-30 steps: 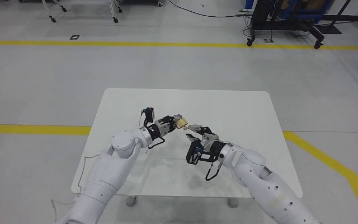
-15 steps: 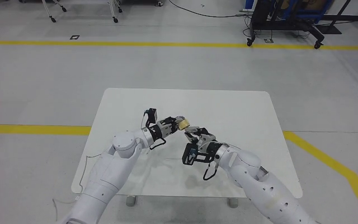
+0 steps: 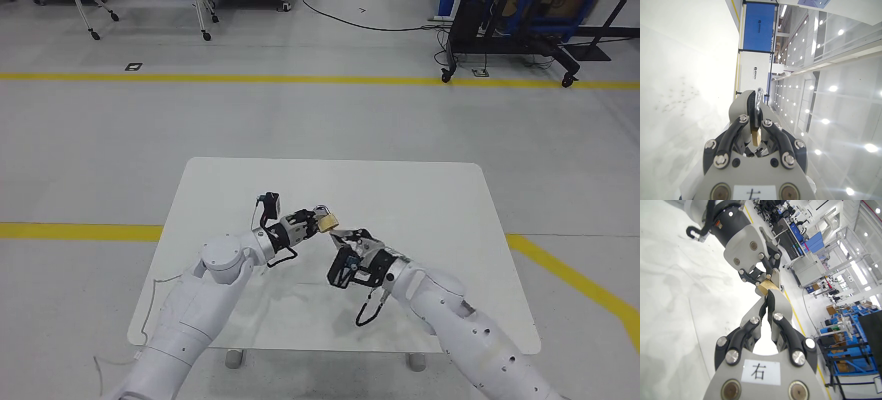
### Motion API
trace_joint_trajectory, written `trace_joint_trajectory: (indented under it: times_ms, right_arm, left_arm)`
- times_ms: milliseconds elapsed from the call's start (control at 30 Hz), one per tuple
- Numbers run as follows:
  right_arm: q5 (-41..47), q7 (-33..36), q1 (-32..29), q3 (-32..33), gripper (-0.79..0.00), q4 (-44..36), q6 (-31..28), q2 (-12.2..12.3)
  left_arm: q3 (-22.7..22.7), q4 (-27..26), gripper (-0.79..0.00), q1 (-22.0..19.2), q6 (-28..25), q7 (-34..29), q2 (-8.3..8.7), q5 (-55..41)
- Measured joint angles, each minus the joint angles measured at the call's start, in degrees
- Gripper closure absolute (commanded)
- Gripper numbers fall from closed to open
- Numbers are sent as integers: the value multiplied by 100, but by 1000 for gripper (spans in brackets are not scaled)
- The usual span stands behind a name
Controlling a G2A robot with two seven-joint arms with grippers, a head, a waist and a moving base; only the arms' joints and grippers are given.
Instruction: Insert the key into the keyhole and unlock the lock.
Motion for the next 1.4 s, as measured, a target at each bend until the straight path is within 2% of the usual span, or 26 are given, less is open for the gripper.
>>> trace_joint_trajectory:
  times_ms: [167, 400, 567, 633, 667, 800, 900, 933, 1000, 1133, 1267, 1400]
  right_arm:
    - [1313, -649, -2, 293, 0, 463, -423, -14]
    - [2211, -1173, 35, 430, 0, 900, -968, -29]
    - [2311, -1263, 108, 431, 0, 1055, -1089, -42]
    - [2298, -1256, 126, 425, -225, 1075, -1105, -45]
    - [2272, -1241, 139, 422, -296, 1082, -1118, -45]
    - [2181, -1213, 158, 436, -391, 1086, -1114, -43]
    - [2062, -1217, 129, 538, -551, 1039, -1062, -21]
    - [2008, -1209, 107, 601, -646, 1013, -1036, -7]
    - [1869, -1165, 11, 834, -785, 910, -905, 42]
    - [1732, -1084, -333, 1560, -785, 616, -729, 178]
    - [1426, -843, -776, 2410, -785, 78, -875, 325]
    - [1423, -839, -764, 2406, -785, 86, -878, 325]
  left_arm:
    - [3, -105, 0, 64, -148, 98, 12, 208]
    - [-70, -224, 0, 162, -348, 239, 28, 326]
    - [-128, -259, 0, 202, -380, 253, 40, 332]
    - [-137, -262, 0, 207, -380, 252, 42, 338]
    - [-144, -260, 0, 207, -379, 253, 42, 341]
    - [-162, -218, 0, 195, -289, 291, 40, 303]
    - [-151, -156, 0, 145, -90, 360, 29, 275]
    - [-135, -136, 0, 124, -32, 389, 24, 288]
    - [-53, -85, 0, 53, 126, 495, 11, 453]
    - [304, 27, 0, -145, 685, 763, -39, 1075]
    - [854, 134, 0, -400, 1391, 1125, -159, 1750]
    - [1228, 291, 0, -605, 1697, 1325, -301, 1877]
